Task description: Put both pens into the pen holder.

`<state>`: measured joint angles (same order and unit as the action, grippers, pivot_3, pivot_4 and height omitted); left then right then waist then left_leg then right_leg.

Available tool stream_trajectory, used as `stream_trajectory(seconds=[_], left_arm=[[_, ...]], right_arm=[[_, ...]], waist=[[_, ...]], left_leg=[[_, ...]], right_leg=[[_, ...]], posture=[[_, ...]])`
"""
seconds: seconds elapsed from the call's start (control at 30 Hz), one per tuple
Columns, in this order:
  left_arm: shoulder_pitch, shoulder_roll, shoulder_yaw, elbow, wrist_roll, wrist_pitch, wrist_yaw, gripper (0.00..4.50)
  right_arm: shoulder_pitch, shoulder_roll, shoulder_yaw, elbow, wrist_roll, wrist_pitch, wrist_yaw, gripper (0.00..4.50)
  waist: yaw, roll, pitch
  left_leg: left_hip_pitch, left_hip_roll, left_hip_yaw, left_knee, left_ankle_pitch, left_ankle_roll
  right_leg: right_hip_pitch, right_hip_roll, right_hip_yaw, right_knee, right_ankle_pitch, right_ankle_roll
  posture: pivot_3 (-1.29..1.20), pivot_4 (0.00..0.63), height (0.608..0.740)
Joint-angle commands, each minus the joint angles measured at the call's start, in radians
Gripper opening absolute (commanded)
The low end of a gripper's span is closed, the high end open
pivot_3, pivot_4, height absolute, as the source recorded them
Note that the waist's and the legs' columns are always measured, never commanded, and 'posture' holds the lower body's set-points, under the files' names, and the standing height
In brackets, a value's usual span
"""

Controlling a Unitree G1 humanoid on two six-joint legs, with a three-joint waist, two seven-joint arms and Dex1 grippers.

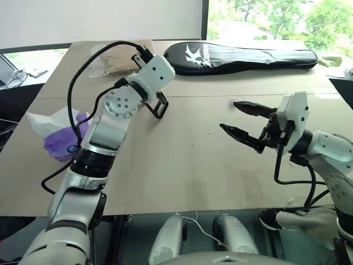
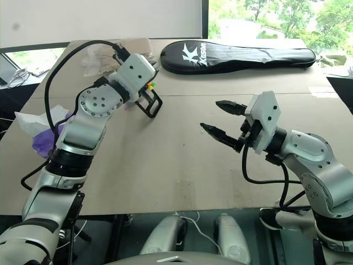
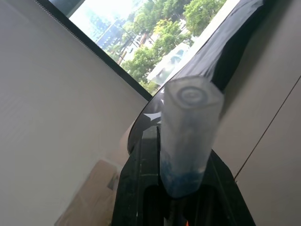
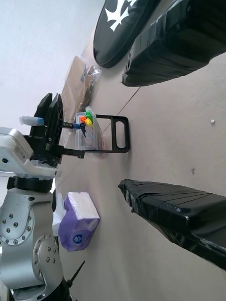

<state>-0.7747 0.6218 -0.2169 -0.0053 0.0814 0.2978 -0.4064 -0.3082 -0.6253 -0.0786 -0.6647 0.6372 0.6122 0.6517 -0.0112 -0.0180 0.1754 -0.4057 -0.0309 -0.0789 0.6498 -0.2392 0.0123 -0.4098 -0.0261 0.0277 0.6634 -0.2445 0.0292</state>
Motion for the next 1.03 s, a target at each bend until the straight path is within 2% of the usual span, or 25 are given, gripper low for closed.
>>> stream_trajectory(seconds=[0.03,0.1,0.17,0.2,0.3,0.4,0.43,0.57,0.67,0.77,0.93,1.03], left_arm=[[0.010,-0.018,0.021,-0.017,0.029,-0.010,-0.003,0.01],[0.024,-0.025,0.021,0.001,0.061,-0.011,0.018,0.01],[0.034,-0.026,0.032,0.016,0.098,0.005,0.050,1.02],[0.037,-0.023,0.035,0.020,0.113,0.009,0.057,1.17],[0.047,-0.024,0.050,0.012,0.132,-0.004,0.063,2.69],[0.062,-0.042,0.071,-0.026,0.096,-0.033,0.038,4.14],[0.071,-0.062,0.089,-0.054,0.049,-0.037,0.013,4.39],[0.153,-0.138,0.165,-0.224,-0.191,0.064,-0.118,4.39],[0.247,-0.131,0.188,-0.348,-0.304,0.161,-0.187,4.39],[0.419,-0.117,0.272,-0.452,-0.434,0.332,-0.195,4.39],[0.608,-0.099,0.370,-0.552,-0.502,0.447,-0.152,4.39],[0.662,-0.094,0.391,-0.604,-0.514,0.479,-0.123,4.39]], right_arm=[[0.005,-0.014,-0.024,-0.047,-0.001,-0.020,-0.010,3.34],[0.012,-0.012,-0.017,-0.053,-0.006,-0.020,-0.019,3.34],[0.017,-0.010,-0.012,-0.057,-0.009,-0.019,-0.025,3.47],[0.019,-0.010,-0.011,-0.057,-0.011,-0.020,-0.025,3.47],[0.024,-0.010,-0.009,-0.054,-0.016,-0.021,-0.029,3.47],[0.027,-0.011,-0.006,-0.045,-0.024,-0.025,-0.026,3.47],[0.029,-0.011,-0.006,-0.042,-0.027,-0.026,-0.025,3.47],[0.050,-0.013,-0.007,-0.033,-0.044,-0.029,-0.022,3.47],[0.091,-0.020,-0.006,-0.024,-0.081,-0.044,-0.024,3.47],[0.188,-0.026,-0.036,-0.015,-0.139,-0.059,-0.057,3.47],[0.336,-0.040,-0.086,0.001,-0.220,-0.104,-0.078,3.47],[0.371,-0.033,-0.100,0.014,-0.238,-0.122,-0.081,3.47]], waist=[[0.000,0.000,0.000],[-0.002,0.000,0.000],[-0.002,0.000,0.000],[-0.002,0.000,0.000],[-0.001,0.000,0.000],[0.000,0.000,0.000],[0.001,0.000,0.000],[0.002,0.000,0.000],[-0.003,0.000,0.000],[-0.007,0.001,-0.001],[0.001,0.001,-0.001],[0.003,0.001,-0.001]], left_leg=[[0.000,0.000,0.000,0.000,0.000,0.000],[-0.002,0.000,0.000,0.001,0.001,-0.002],[-0.002,0.000,0.000,0.001,0.001,-0.002],[-0.002,0.000,0.000,0.001,0.001,-0.002],[-0.002,0.000,-0.001,0.002,0.000,-0.001],[-0.004,0.000,-0.003,0.003,0.001,-0.001],[-0.004,0.000,-0.003,0.003,0.001,-0.002],[-0.008,-0.001,-0.005,0.005,0.001,-0.002],[-0.008,-0.001,-0.006,0.005,0.001,-0.002],[-0.006,0.000,-0.004,0.004,0.001,-0.002],[-0.005,0.000,-0.004,0.004,0.000,0.001],[-0.003,0.000,-0.004,0.004,-0.001,0.001]], right_leg=[[0.000,0.000,0.000,0.000,0.000,0.000],[-0.002,0.000,0.000,0.001,0.000,0.000],[-0.002,0.000,0.000,0.001,0.000,0.000],[-0.002,0.000,0.000,0.001,0.000,0.000],[-0.002,0.000,-0.001,0.001,0.000,0.000],[-0.002,0.000,-0.003,0.001,0.000,0.000],[-0.002,-0.001,-0.003,0.001,0.000,0.000],[-0.004,-0.002,-0.002,0.000,0.000,0.000],[-0.004,-0.002,-0.002,0.001,0.000,0.000],[-0.004,-0.001,0.000,0.001,0.000,0.000],[-0.003,0.000,0.000,0.002,0.000,0.000],[0.000,-0.001,0.000,0.002,0.000,0.000]], posture=[[0.00,0.150,0.740],[0.00,0.150,0.740],[0.00,0.150,0.740],[0.00,0.150,0.740],[0.00,0.150,0.740],[0.00,0.150,0.740],[0.00,0.150,0.740],[0.00,0.150,0.740],[0.00,0.150,0.740],[0.00,0.150,0.740],[0.00,0.150,0.740],[0.00,0.150,0.740]])
